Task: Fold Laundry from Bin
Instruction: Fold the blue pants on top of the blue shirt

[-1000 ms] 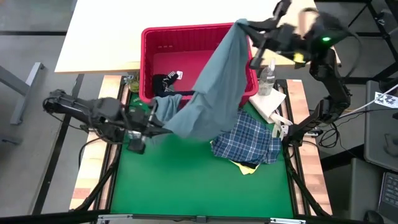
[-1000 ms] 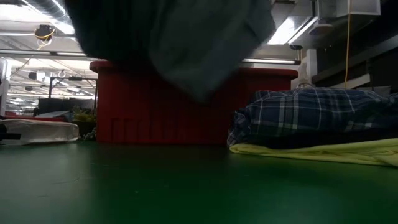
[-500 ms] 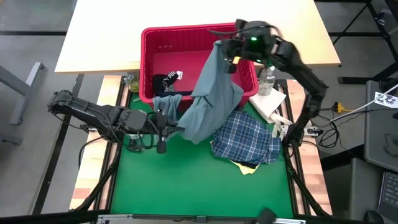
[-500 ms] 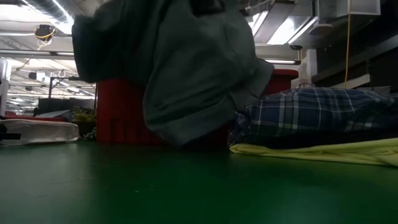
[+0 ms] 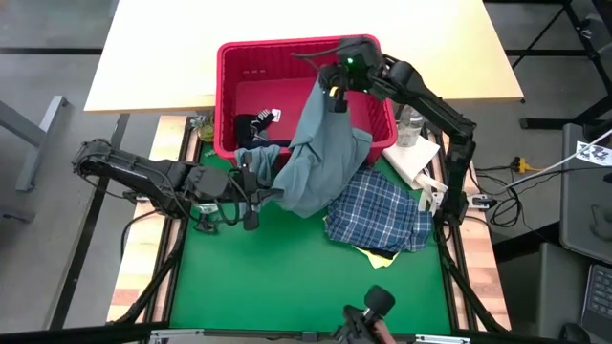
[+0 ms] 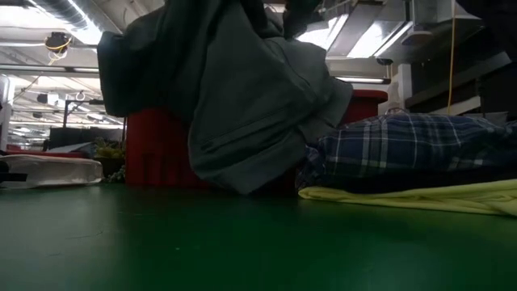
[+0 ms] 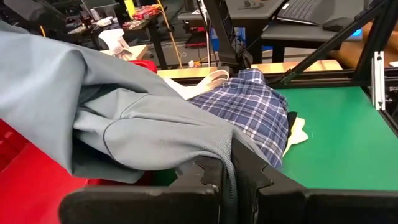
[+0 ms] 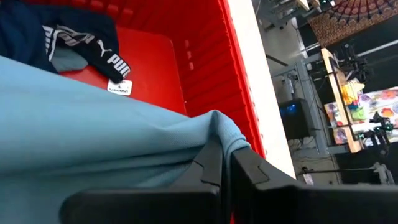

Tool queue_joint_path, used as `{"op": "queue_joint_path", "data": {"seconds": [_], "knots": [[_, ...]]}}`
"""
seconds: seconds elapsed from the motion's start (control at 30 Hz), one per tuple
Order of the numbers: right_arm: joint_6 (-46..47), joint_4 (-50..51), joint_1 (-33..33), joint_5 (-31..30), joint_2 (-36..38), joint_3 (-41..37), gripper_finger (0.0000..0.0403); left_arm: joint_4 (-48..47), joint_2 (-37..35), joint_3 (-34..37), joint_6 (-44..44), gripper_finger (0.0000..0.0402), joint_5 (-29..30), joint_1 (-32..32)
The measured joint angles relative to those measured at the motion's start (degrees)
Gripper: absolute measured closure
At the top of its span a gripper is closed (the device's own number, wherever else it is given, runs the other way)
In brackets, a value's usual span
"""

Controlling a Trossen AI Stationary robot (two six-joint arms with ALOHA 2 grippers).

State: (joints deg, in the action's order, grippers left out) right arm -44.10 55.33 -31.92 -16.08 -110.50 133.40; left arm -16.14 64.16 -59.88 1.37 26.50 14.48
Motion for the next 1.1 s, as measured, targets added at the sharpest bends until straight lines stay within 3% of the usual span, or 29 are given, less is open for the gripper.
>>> {"op": "queue_joint_path", "data": {"seconds": [0.3, 0.77, 1.1], "knots": [[-1.7, -0.2, 0.0, 0.1, -0.4, 0.0, 0.0386, 0.0, 0.0, 0.0, 0.0, 0.0395, 0.0, 0.0], [-1.2, 2.9, 0.0, 0.1, -0.4, 1.2, 0.022, -1.5, 0.0, 0.0, 0.0, 0.0395, 0.0, 0.0], [-1.2, 6.3, 0.1, -1.3, 3.8, 1.5, 0.0194, -1.4, 0.0, 0.0, 0.0, 0.0395, 0.0, -0.1]]}}
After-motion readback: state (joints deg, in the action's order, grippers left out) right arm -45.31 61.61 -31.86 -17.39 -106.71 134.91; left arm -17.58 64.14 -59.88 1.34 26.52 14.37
